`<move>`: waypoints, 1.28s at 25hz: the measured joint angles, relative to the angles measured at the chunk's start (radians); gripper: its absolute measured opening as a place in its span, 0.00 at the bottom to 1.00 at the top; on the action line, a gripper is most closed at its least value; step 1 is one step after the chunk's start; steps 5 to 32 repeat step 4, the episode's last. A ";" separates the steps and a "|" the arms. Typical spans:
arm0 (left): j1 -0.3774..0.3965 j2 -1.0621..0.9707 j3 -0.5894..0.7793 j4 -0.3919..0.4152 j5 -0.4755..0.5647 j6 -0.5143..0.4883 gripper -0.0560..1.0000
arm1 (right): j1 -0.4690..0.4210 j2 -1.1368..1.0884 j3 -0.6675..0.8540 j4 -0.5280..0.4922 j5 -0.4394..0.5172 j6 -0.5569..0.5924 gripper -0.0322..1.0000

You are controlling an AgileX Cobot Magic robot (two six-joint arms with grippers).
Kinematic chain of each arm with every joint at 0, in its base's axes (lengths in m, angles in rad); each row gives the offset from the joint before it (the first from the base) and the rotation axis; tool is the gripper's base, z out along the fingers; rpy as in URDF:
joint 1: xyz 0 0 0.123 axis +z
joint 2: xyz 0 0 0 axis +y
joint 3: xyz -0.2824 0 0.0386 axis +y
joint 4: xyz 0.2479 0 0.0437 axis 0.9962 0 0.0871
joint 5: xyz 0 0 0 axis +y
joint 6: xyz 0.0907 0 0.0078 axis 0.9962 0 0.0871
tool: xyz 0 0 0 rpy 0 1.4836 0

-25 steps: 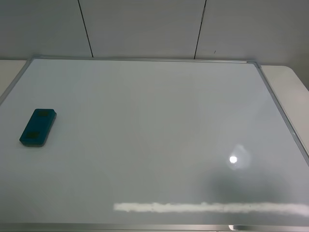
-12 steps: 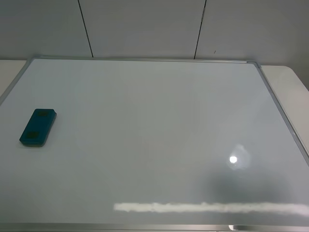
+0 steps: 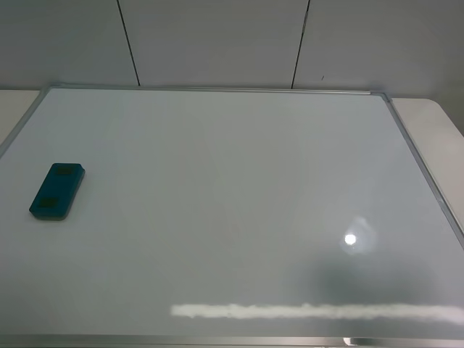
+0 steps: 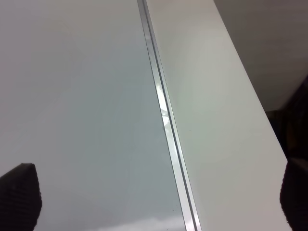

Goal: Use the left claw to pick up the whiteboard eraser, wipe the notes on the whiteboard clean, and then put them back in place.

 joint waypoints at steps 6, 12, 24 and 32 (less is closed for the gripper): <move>0.000 0.000 0.000 0.000 0.000 0.000 0.99 | 0.000 0.000 0.000 0.000 0.000 0.000 0.99; 0.000 0.000 0.000 0.000 0.000 0.000 0.99 | 0.000 0.000 0.000 0.000 0.000 0.000 0.99; 0.000 0.000 0.000 0.000 0.000 0.000 0.99 | 0.000 0.000 0.000 0.000 0.000 0.000 0.99; 0.000 0.000 0.000 0.000 0.000 0.000 0.99 | 0.000 0.000 0.000 0.000 0.000 0.000 0.99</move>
